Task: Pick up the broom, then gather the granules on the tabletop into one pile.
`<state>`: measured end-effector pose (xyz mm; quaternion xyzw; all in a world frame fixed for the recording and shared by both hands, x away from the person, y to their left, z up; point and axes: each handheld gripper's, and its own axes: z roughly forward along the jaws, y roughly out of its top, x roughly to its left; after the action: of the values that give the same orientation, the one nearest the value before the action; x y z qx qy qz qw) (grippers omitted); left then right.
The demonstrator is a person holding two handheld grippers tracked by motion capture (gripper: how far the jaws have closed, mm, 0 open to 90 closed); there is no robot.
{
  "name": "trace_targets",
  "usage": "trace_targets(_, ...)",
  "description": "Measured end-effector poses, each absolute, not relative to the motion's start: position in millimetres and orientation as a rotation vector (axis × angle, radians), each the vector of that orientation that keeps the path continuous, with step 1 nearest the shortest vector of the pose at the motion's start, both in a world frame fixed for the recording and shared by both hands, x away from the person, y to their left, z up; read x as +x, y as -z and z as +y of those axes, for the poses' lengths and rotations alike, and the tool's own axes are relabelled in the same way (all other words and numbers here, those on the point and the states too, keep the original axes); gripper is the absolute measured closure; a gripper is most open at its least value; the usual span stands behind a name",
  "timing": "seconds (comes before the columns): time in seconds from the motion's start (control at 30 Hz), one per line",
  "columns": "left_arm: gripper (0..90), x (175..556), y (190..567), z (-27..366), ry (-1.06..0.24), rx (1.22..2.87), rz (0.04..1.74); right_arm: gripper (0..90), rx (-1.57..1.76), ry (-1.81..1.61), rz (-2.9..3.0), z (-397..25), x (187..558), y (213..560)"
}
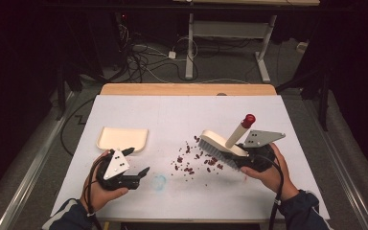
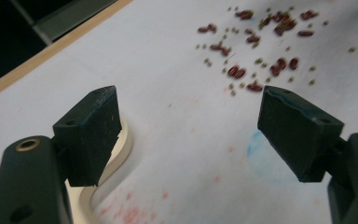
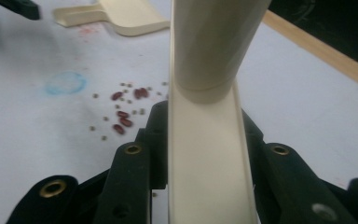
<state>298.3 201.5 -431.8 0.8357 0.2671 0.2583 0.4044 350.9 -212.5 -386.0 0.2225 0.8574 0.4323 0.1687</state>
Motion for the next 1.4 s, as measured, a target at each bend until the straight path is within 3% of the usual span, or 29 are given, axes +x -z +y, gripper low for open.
trace_targets(0.3, 20.7, 286.9, 445.2, 233.4, -0.675, 2.108, 0.77, 67.4, 0.735, -1.134, 2.306, -234.2, 365.5, 384.3)
trace_targets(0.87, 20.4, 289.8, 450.5, 227.0, -0.651, 2.163, 0.765, 67.4, 0.825, -1.053, 2.191, -245.8, 417.3, 402.6)
trace_targets(1.07, 20.4, 293.1, 453.4, 222.9, -0.633, 2.188, 0.746, 67.5, 0.79, -0.99, 2.209, -222.5, 442.4, 420.1)
trace_targets(1.4, 19.9, 290.1, 452.5, 216.2, -0.65, 2.202, 0.718, 67.5, 0.571, -0.914, 2.299, -166.0, 449.7, 440.4)
